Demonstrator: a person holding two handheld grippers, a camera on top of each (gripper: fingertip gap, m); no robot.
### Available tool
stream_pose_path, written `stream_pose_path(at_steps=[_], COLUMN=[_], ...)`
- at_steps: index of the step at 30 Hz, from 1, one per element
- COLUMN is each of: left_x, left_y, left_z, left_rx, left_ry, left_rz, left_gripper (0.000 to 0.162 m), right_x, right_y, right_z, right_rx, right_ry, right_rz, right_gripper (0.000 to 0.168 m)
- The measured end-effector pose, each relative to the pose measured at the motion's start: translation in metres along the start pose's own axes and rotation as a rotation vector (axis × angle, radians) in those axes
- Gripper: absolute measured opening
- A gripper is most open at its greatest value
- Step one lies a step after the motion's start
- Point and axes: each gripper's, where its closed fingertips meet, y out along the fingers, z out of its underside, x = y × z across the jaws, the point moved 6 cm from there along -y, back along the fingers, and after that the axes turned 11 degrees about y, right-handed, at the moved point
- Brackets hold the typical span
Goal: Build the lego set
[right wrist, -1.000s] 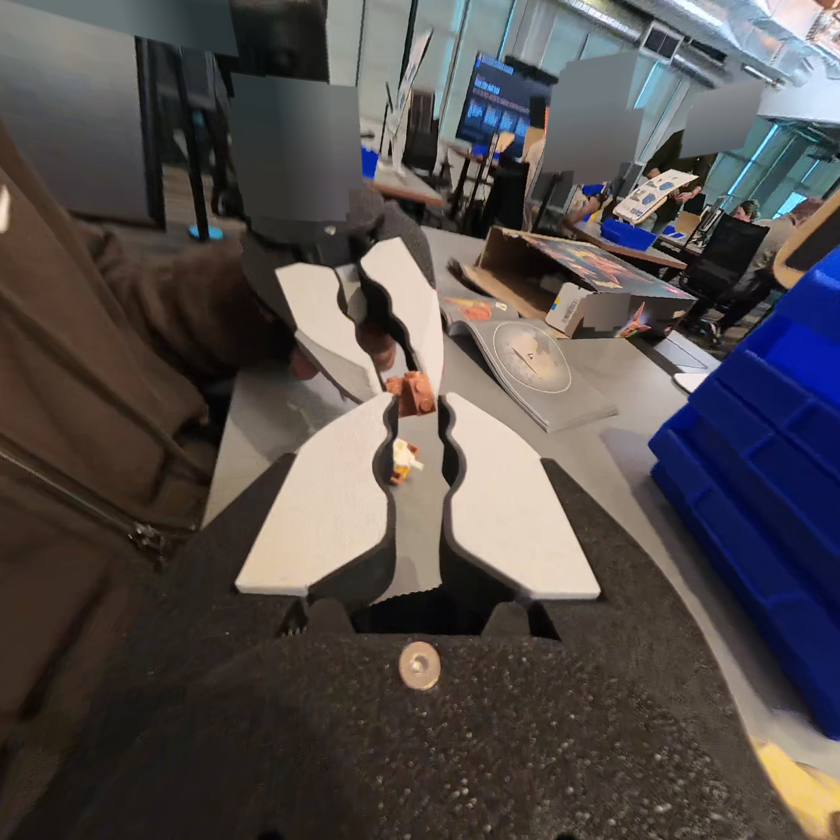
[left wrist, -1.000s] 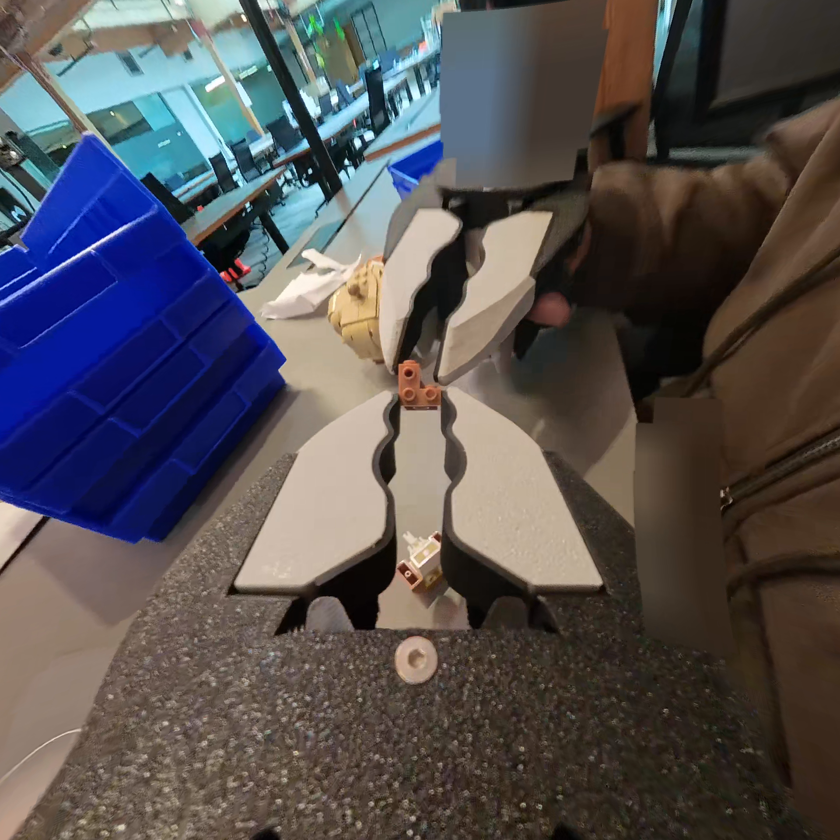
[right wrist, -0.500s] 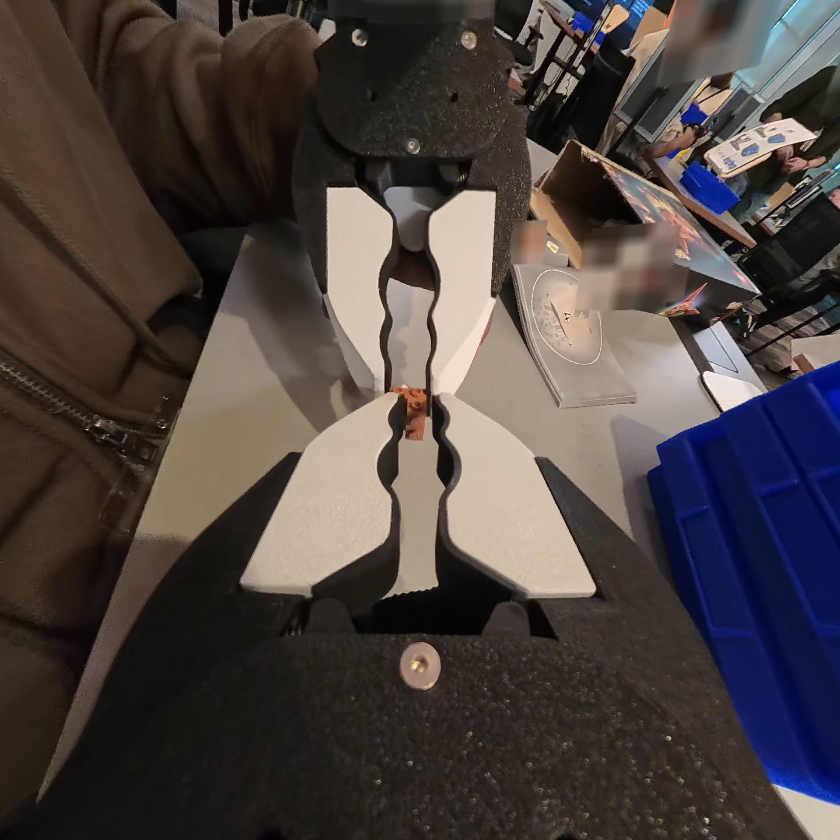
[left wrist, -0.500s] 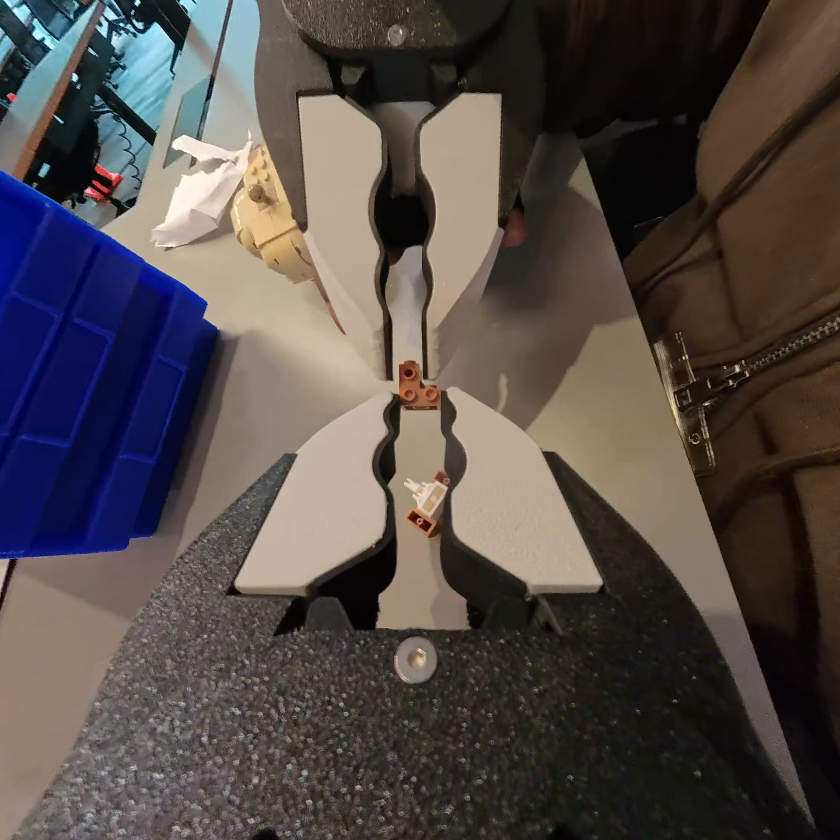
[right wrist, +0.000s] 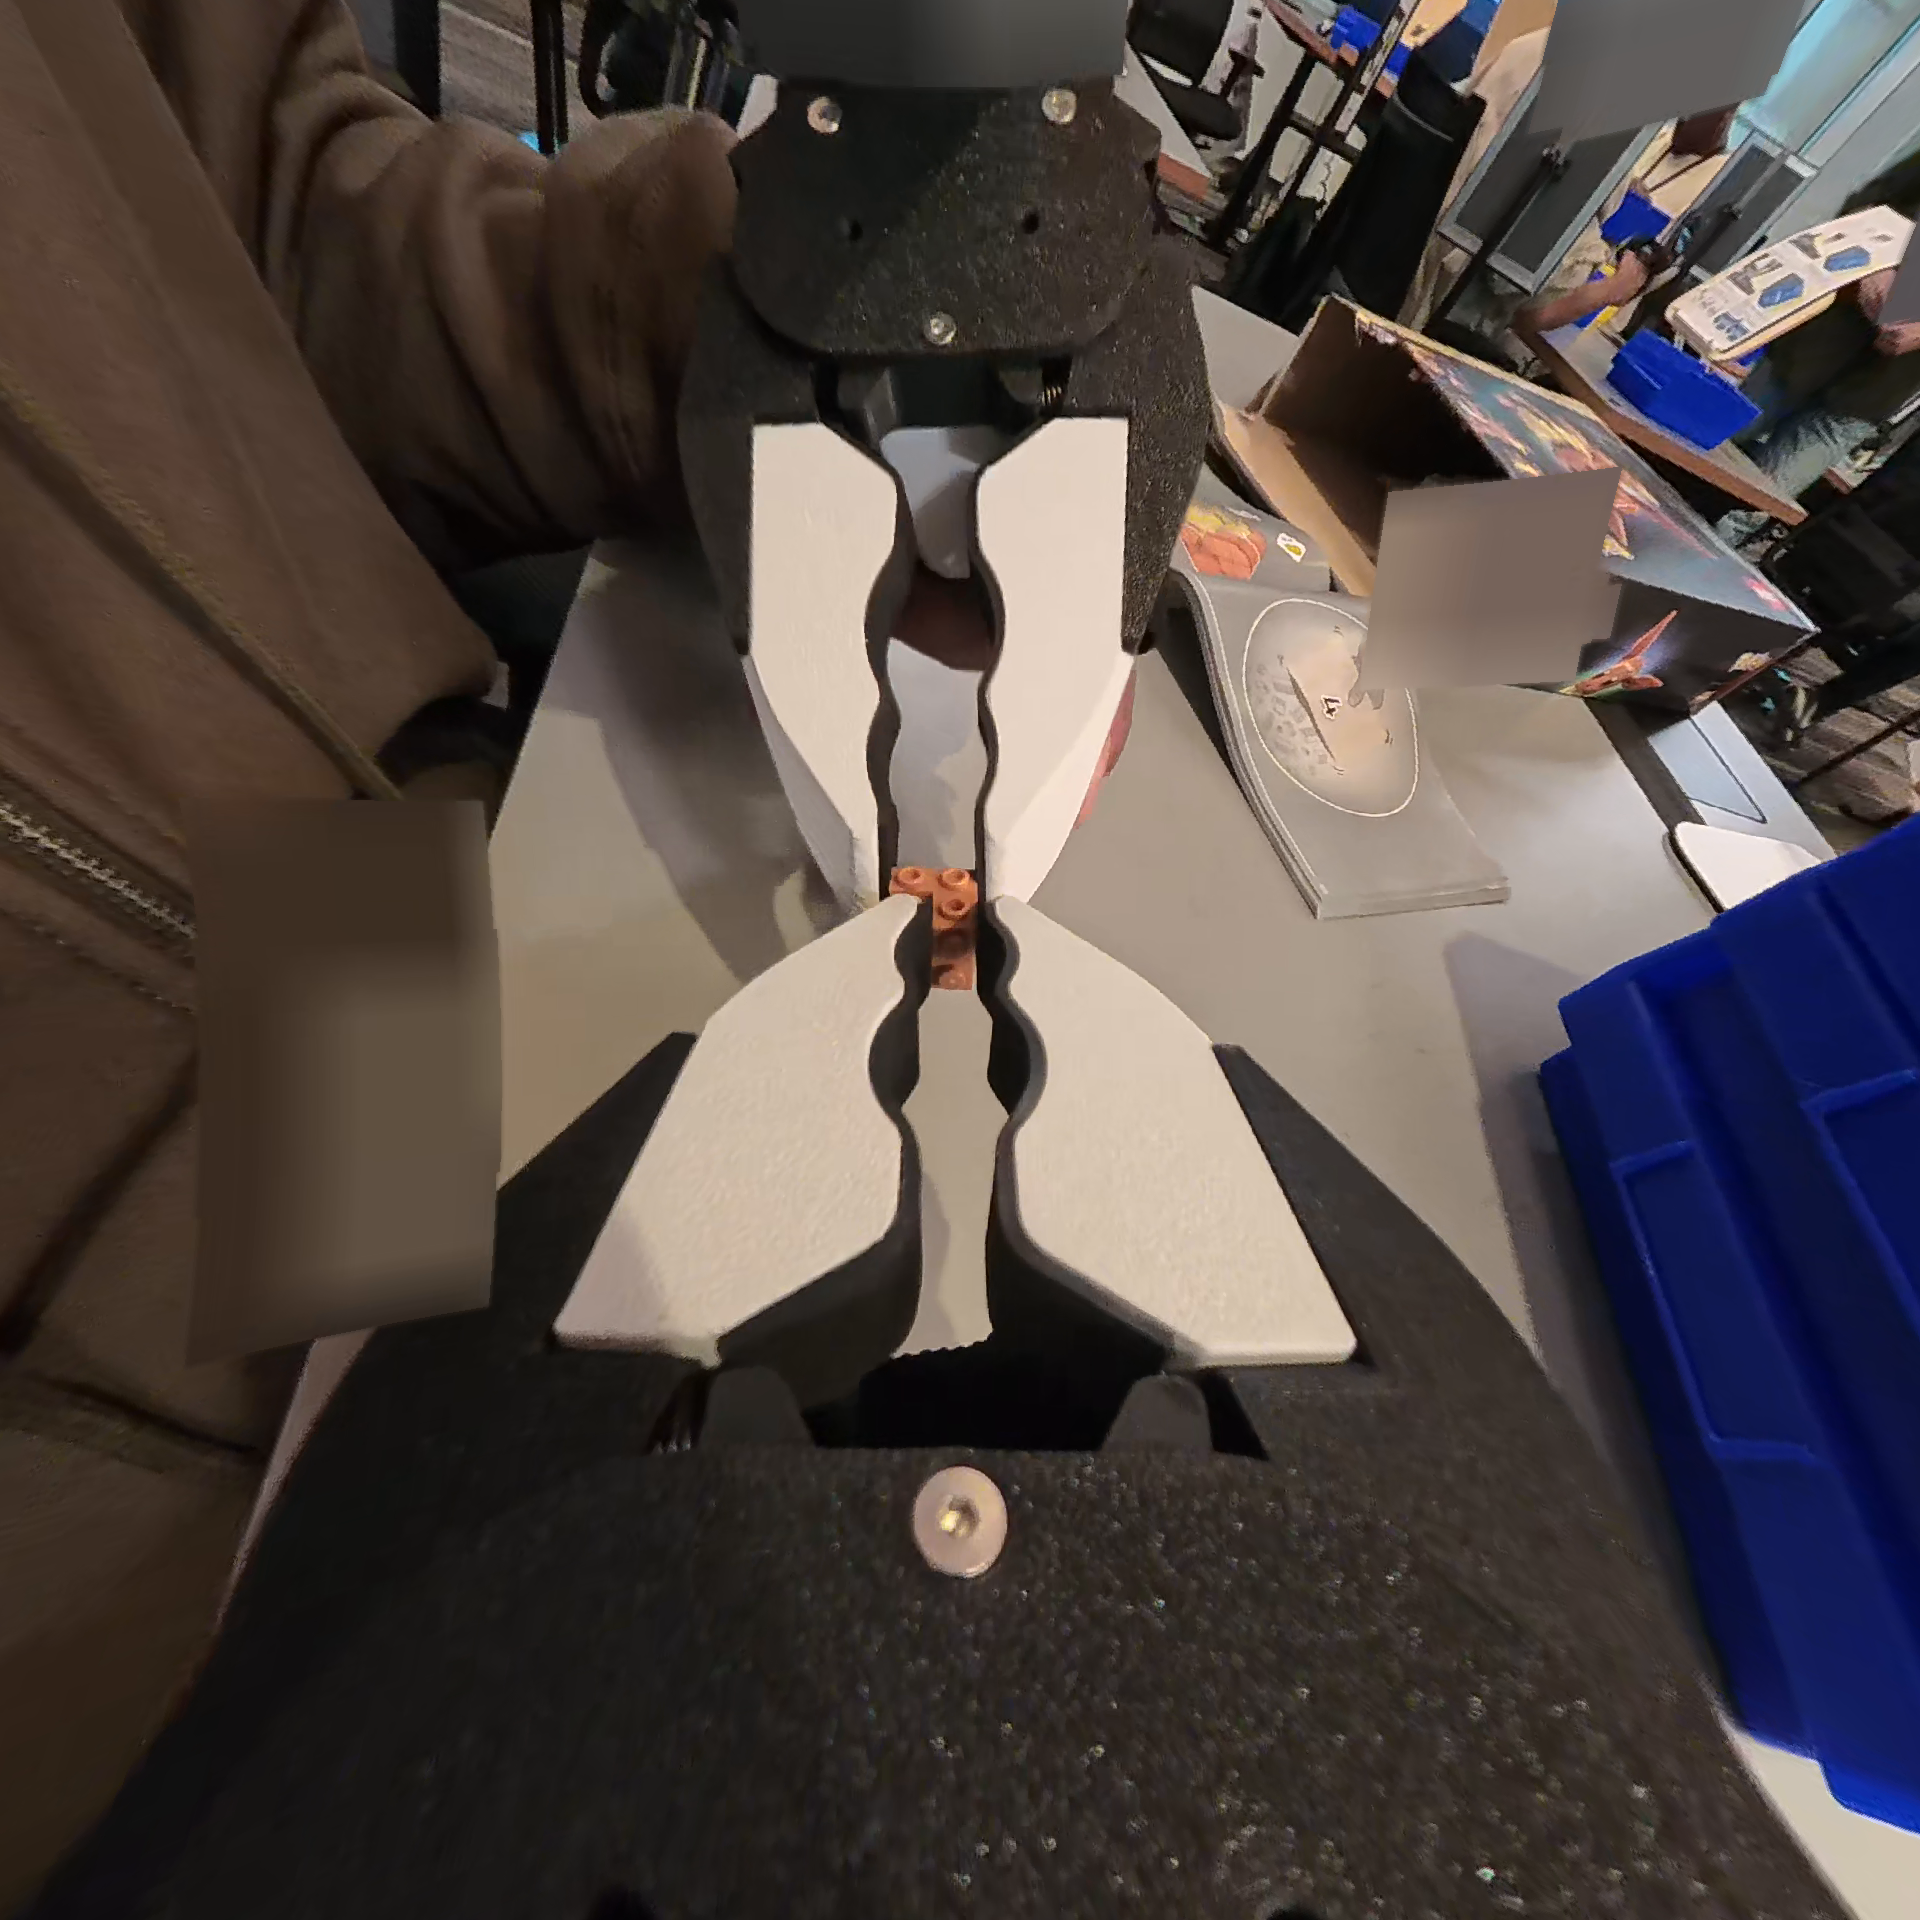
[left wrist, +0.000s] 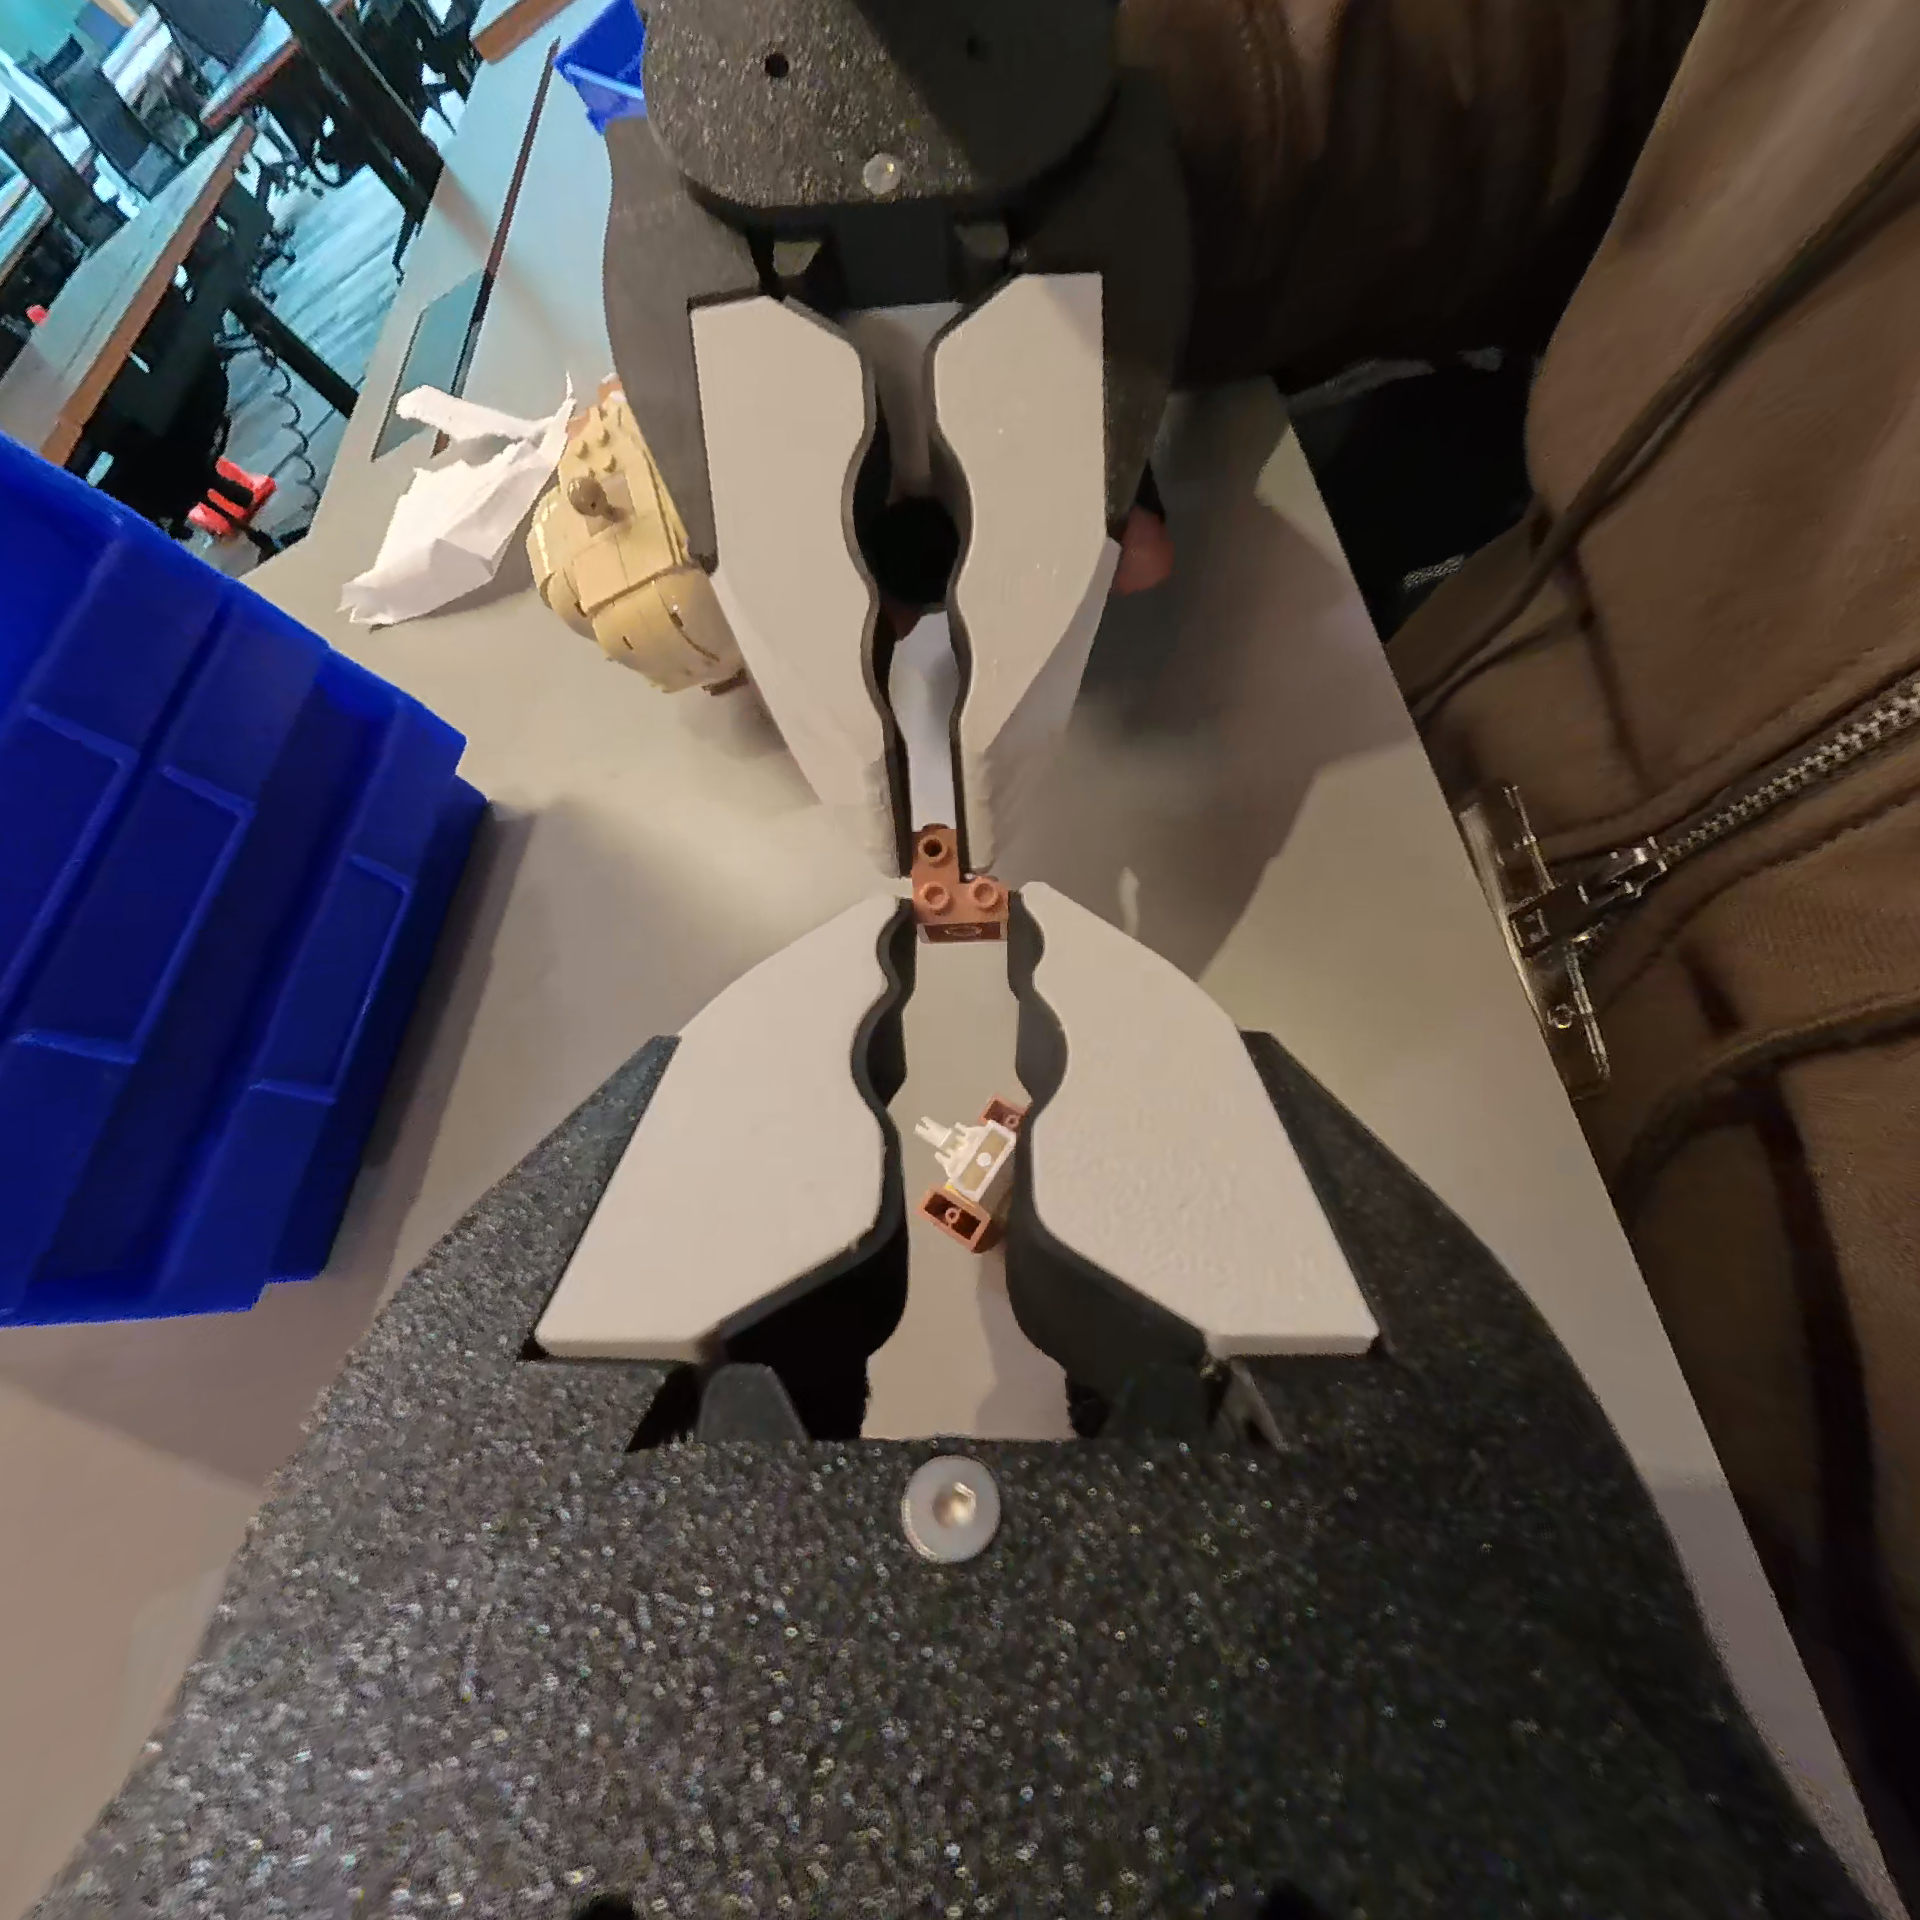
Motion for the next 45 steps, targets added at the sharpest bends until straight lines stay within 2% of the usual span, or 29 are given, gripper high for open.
stream_pose_path(at_steps=[6,9,12,17,21,25,26,28,30,32,36,42,45], left_x=[-0.002,0.004,0.012,0.024,0.021,0.02,0.021,0.021,0.022,0.024,0.029,0.025,0.022], left_y=[-0.001,-0.007,-0.028,-0.042,-0.036,-0.032,-0.032,-0.033,-0.035,-0.038,-0.044,-0.046,-0.042], left_z=[0.0,0.021,0.027,0.022,0.021,0.02,0.02,0.021,0.022,0.022,0.017,0.007,0.006], left_rx=[-0.039,0.102,-0.013,-0.137,-0.115,-0.108,-0.109,-0.107,-0.114,-0.128,-0.171,-0.198,-0.177], left_ry=[-0.001,0.005,-0.123,-0.179,-0.162,-0.16,-0.164,-0.173,-0.186,-0.198,-0.202,-0.097,-0.062], left_rz=[0.02,-0.031,-0.071,-0.125,-0.131,-0.131,-0.135,-0.147,-0.162,-0.186,-0.236,-0.295,-0.289], left_gripper=[0.017,0.016,0.016,0.017,0.017,0.016,0.017,0.017,0.017,0.017,0.017,0.017,0.017], right_x=[0.002,-0.007,-0.018,-0.044,-0.093,-0.176,-0.196,-0.227,-0.238,-0.226,-0.172,-0.065,-0.032], right_y=[-0.002,-0.019,-0.045,-0.06,-0.072,-0.081,-0.081,-0.079,-0.079,-0.08,-0.078,-0.039,-0.018], right_z=[0.001,0.0,-0.005,-0.031,-0.073,-0.109,-0.11,-0.108,-0.106,-0.105,-0.092,-0.058,-0.041], right_rx=[-0.008,-0.036,-0.105,-0.124,-0.131,-0.056,-0.018,0.03,0.018,-0.032,-0.045,0.102,0.146], right_ry=[0.017,0.041,0.09,0.051,-0.022,0.025,0.079,0.196,0.241,0.223,0.102,-0.197,-0.277], right_rz=[-0.036,0.002,0.064,0.247,0.465,0.748,0.789,0.817,0.821,0.807,0.748,0.41,0.252], right_gripper=[0.008,0.008,0.008,0.008,0.008,0.008,0.01,0.027,0.034,0.035,0.03,0.024,0.024])
